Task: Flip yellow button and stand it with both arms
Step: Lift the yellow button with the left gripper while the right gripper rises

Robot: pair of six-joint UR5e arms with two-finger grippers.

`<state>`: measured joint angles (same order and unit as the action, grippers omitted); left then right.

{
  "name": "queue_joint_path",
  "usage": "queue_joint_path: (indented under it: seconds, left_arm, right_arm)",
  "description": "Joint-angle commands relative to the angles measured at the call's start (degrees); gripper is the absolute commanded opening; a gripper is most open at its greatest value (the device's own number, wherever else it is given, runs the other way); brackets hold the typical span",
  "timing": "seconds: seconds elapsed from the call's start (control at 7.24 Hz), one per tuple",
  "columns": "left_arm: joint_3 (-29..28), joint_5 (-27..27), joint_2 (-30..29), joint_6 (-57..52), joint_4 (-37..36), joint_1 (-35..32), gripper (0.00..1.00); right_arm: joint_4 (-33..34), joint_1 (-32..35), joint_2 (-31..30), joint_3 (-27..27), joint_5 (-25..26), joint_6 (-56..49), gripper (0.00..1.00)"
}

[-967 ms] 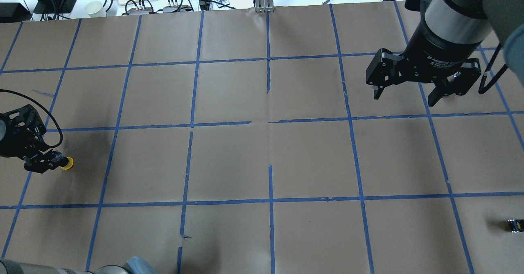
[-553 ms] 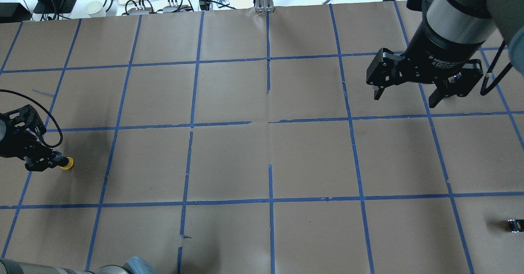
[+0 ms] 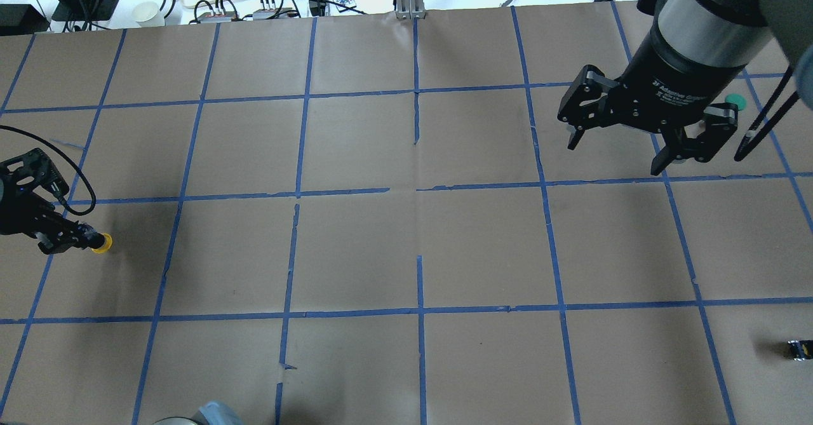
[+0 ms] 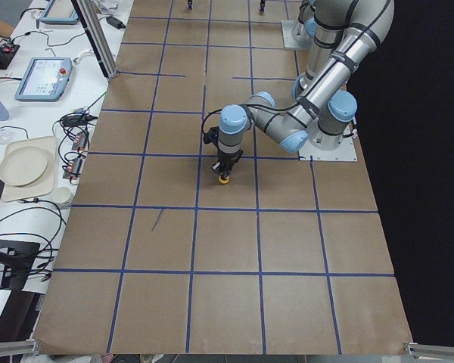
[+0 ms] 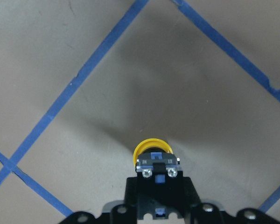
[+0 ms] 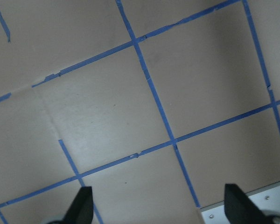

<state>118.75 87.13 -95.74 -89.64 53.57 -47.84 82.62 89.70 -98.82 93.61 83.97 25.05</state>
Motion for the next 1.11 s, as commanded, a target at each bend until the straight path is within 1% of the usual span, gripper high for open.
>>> queue_joint_path:
  seconds: [0.0, 0.14, 0.28, 0.41, 0.55, 0.69, 0.83, 0.97]
  left_arm:
    - [-3.7, -4.6, 4.1, 8.1, 11.3, -6.3, 0.08]
    - [-8.3, -8.3, 4.2, 13.3, 21.8, -9.5, 0.08]
    - [-14.3, -12.2, 4.1, 18.9, 30.7, -15.1, 0.08]
    - [-21.4, -14.8, 3.9, 23.2, 36.7, -21.3, 0.08]
    - [-26.7, -20.6, 3.5, 25.8, 41.3, -26.1, 0.08]
    - [-29.3, -28.5, 3.5, 26.1, 42.9, -29.5, 0.08]
    - [-29.4, -37.1, 3.7, 25.7, 43.0, -30.8, 0.08]
    - [-29.2, -45.3, 4.0, 25.0, 43.2, -31.1, 0.08]
  right_arm:
    - [-0.3, -0.4, 0.6, -0.9, -6.6, 10.9, 1.0]
    - [-1.0, -0.4, 0.7, -0.8, -11.1, 12.7, 1.0]
    - [-1.3, -1.1, 1.3, -0.6, -14.9, 13.2, 1.0]
    - [-2.3, -3.0, 1.8, 0.1, -19.7, 13.3, 1.0]
    - [-5.9, -5.9, 1.8, 0.3, -24.0, 12.8, 1.0]
    - [-7.4, -9.0, 1.8, 0.6, -30.6, 12.9, 1.0]
    - [-10.2, -11.2, 2.1, 0.6, -36.4, 13.1, 1.0]
    - [-12.3, -12.1, 2.3, 0.6, -40.2, 13.0, 1.0]
